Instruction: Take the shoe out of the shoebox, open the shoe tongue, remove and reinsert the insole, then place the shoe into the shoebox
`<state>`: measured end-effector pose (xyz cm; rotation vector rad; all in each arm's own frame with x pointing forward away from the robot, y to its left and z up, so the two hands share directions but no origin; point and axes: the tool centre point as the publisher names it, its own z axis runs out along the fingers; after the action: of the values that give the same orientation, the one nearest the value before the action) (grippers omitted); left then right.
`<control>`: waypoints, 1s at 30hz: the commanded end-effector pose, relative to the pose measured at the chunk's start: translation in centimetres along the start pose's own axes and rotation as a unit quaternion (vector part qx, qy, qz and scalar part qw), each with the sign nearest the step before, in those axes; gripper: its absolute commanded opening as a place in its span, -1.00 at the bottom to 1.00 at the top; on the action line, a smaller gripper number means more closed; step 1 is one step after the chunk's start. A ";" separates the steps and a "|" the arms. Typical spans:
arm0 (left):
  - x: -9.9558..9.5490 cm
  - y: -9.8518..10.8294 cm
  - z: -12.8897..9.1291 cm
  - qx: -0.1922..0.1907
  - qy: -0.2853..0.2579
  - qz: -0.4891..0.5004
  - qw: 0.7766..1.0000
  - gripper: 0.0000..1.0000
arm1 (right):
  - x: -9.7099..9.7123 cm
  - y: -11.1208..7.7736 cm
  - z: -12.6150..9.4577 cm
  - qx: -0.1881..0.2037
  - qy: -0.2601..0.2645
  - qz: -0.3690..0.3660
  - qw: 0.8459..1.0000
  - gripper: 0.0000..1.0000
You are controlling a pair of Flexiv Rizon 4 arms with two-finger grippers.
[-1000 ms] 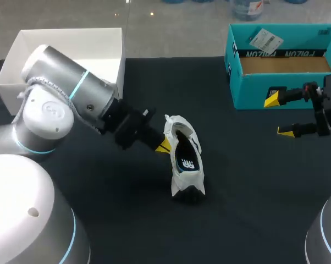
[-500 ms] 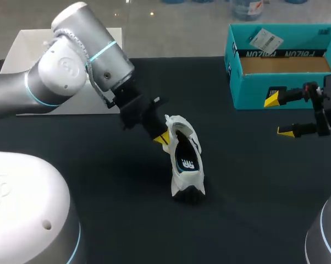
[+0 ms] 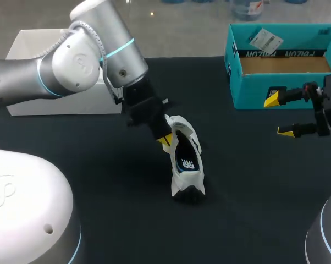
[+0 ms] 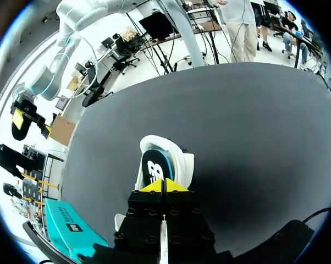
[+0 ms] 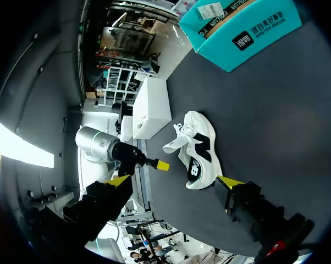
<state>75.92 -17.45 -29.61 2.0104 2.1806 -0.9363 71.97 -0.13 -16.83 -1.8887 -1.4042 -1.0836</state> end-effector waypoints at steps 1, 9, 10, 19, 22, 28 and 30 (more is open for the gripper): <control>-1.5 0.0 0.9 -0.014 0.056 -0.005 0.998 -1.00 | 0.0 -0.1 0.1 -0.001 -0.002 0.001 1.000 1.00; -0.9 0.2 2.6 -0.012 0.082 0.004 0.997 -1.00 | 0.0 -0.1 0.1 -0.001 -0.002 0.001 1.000 1.00; -0.8 0.2 2.7 -0.012 0.083 0.005 0.996 -1.00 | 0.0 -0.1 0.1 -0.001 -0.002 0.001 1.000 1.00; -0.3 0.7 5.4 -0.031 0.113 0.015 0.993 -1.00 | 0.0 -0.1 0.1 -0.001 -0.002 0.001 1.000 1.00; -0.5 0.9 6.4 -0.042 0.121 0.019 0.992 -1.00 | 0.0 -0.1 0.1 -0.001 -0.002 0.001 1.000 1.00; -0.7 1.3 7.3 -0.052 0.120 0.019 0.991 -1.00 | 0.0 -0.1 0.1 -0.001 -0.002 0.001 1.000 1.00; -0.5 1.6 7.5 -0.055 0.121 0.015 0.991 -1.00 | 0.0 -0.1 0.1 -0.001 -0.002 0.001 1.000 1.00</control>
<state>74.58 -20.99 -35.63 2.1987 2.2494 -0.5825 71.97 -0.12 -16.83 -1.8886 -1.4043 -1.0836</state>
